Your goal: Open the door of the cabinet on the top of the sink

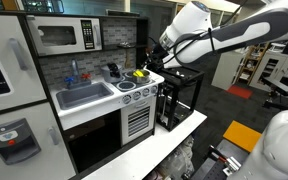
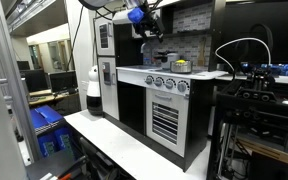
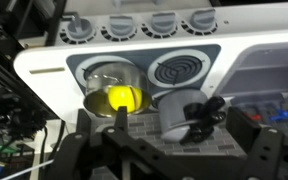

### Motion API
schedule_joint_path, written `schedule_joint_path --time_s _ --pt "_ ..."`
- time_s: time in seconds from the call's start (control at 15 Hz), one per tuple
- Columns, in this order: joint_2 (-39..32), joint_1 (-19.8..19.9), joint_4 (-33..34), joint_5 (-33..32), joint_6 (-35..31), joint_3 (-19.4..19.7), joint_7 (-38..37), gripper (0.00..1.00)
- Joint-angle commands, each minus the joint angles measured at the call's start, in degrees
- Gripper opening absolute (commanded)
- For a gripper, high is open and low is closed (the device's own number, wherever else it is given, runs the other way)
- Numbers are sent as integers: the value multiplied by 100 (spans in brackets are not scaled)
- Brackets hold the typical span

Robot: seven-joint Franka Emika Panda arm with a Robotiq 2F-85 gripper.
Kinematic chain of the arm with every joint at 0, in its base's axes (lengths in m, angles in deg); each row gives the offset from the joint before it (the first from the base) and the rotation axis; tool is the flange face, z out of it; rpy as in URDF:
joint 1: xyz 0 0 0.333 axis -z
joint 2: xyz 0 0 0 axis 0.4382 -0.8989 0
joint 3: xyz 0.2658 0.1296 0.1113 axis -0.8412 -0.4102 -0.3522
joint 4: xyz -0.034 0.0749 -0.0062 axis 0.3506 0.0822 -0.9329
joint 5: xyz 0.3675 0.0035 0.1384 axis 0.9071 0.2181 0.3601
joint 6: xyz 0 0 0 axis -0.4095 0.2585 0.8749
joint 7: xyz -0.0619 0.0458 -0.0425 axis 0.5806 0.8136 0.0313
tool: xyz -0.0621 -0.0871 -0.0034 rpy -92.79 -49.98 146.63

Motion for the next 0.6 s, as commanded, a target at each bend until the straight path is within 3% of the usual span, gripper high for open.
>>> schedule_joint_path --time_s 0.0,0.13,0.2,0.33,0.53 --pt "-334 -527 144 655 -1149 207 583 100" --pt "-484 -1179 145 1143 -1757 539 1049 100" --pt "-196 -618 38 846 -1290 147 662 100" --pt "-325 -963 39 1047 -1612 314 848 100" --pt "-372 -1021 53 1062 -1668 365 868 100"
